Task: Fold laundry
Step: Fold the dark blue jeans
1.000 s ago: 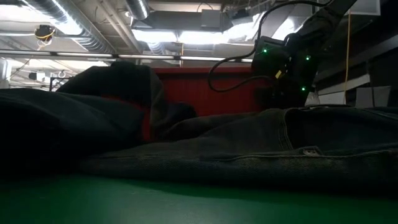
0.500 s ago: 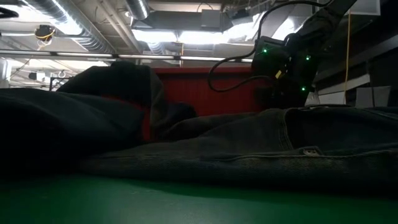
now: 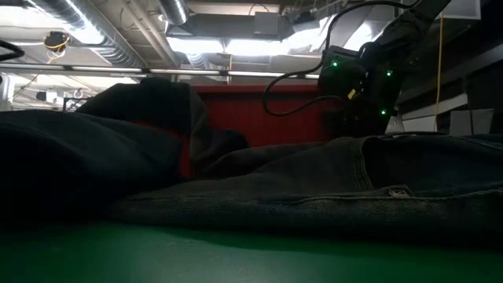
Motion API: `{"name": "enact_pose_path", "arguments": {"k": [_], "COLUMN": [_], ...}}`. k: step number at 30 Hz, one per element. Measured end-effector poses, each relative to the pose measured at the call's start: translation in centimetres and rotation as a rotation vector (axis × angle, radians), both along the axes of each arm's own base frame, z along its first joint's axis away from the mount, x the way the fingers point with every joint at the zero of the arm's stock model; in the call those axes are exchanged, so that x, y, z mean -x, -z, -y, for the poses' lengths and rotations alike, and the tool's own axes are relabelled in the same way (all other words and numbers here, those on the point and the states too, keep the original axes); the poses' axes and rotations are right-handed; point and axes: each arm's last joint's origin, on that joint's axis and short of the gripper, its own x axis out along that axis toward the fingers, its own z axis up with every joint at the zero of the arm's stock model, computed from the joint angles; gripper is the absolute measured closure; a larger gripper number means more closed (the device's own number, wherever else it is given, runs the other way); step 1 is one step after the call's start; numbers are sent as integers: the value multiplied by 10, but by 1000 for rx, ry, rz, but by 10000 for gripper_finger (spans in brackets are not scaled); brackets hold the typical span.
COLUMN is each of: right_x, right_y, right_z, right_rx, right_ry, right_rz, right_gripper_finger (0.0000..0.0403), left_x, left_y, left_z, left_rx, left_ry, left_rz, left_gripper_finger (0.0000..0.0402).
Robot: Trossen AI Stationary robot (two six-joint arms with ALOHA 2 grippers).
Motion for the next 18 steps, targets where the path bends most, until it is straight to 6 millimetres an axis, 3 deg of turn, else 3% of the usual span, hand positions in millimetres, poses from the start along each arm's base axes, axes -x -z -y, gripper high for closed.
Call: {"name": "enact_pose_path", "arguments": {"k": [8, 15, 18], "right_x": [0, 0, 0], "right_y": [0, 0, 0], "right_z": [0, 0, 0], "right_rx": [2, 3, 4], "right_ry": [1, 1, 1], "right_rz": [-1, -1, -1], "right_gripper_finger": [267, 267, 267], "left_x": [0, -3, -4], "left_y": [0, 0, -1], "left_z": [0, -3, -3], "left_rx": [-23, -104, -102], "left_ry": [24, 38, 50], "left_rz": [19, 84, 91], "left_gripper_finger": [261, 375, 391]}}
